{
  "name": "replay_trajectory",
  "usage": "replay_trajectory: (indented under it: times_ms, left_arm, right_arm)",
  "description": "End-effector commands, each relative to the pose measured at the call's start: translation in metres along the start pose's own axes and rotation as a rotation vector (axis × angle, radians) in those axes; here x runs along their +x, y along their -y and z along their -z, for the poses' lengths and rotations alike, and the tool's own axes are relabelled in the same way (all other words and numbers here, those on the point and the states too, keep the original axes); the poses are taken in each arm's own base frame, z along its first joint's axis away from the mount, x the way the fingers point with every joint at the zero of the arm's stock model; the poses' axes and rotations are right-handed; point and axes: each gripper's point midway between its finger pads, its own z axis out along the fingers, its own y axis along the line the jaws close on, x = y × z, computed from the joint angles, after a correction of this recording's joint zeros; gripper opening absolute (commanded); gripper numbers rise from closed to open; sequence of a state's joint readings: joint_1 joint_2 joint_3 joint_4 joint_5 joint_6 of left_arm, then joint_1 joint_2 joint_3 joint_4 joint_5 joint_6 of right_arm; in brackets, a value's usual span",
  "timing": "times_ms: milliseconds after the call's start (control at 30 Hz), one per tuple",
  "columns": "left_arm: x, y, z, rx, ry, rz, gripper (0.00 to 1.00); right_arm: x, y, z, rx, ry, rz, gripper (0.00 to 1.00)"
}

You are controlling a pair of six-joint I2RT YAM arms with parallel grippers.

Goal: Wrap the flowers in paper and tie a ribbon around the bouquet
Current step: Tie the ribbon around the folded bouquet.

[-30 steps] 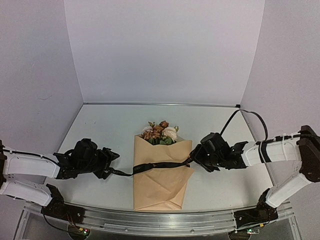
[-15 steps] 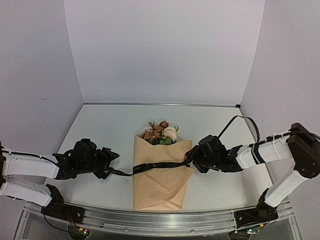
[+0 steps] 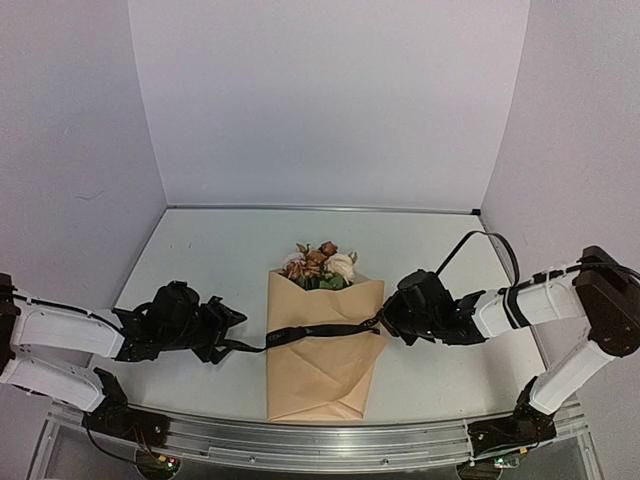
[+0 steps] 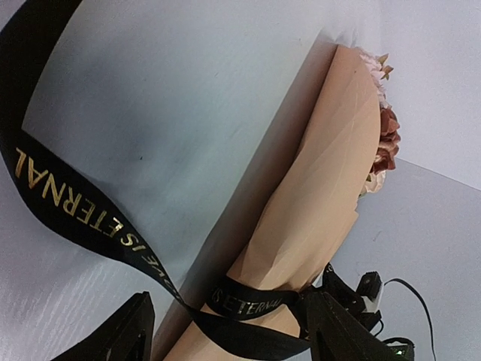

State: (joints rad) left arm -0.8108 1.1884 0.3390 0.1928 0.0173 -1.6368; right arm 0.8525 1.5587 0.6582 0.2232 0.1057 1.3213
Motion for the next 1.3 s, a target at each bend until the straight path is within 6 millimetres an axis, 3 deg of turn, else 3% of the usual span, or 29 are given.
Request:
replay_trajectory:
  times_ms: [0, 267, 500, 733, 900, 967, 1067, 1267]
  left_arm:
    - [0.017, 0.001, -0.004, 0.006, -0.029, 0.043, 0.72]
    - [0.021, -0.006, -0.015, 0.001, -0.008, 0.095, 0.70]
    - [0.021, -0.005, -0.030, 0.003, -0.003, 0.114, 0.61]
    - [0.023, -0.015, -0.043, -0.012, -0.018, 0.143, 0.36]
    - [0.020, -0.015, -0.047, 0.014, -0.001, 0.135, 0.06]
    - [0.017, -0.013, -0.049, 0.015, 0.010, 0.111, 0.01]
    - [0.008, -0.014, -0.048, -0.012, 0.049, 0.073, 0.00]
    - [-0.028, -0.020, -0.027, -0.047, 0.172, 0.012, 0.00]
  right_arm:
    - [-0.007, -0.026, 0.014, -0.065, 0.034, 0.037, 0.00]
    - [-0.003, -0.031, 0.017, -0.069, 0.030, 0.063, 0.00]
    - [-0.004, -0.035, 0.021, -0.078, 0.037, 0.072, 0.00]
    - [-0.008, -0.038, 0.029, -0.084, 0.051, 0.085, 0.00]
    - [-0.011, -0.042, 0.039, -0.098, 0.059, 0.098, 0.00]
    - [-0.014, -0.041, 0.046, -0.096, 0.066, 0.108, 0.00]
    - [-0.023, -0.031, 0.060, -0.070, 0.104, 0.119, 0.00]
    - [-0.036, 0.015, 0.082, 0.023, 0.161, 0.153, 0.00]
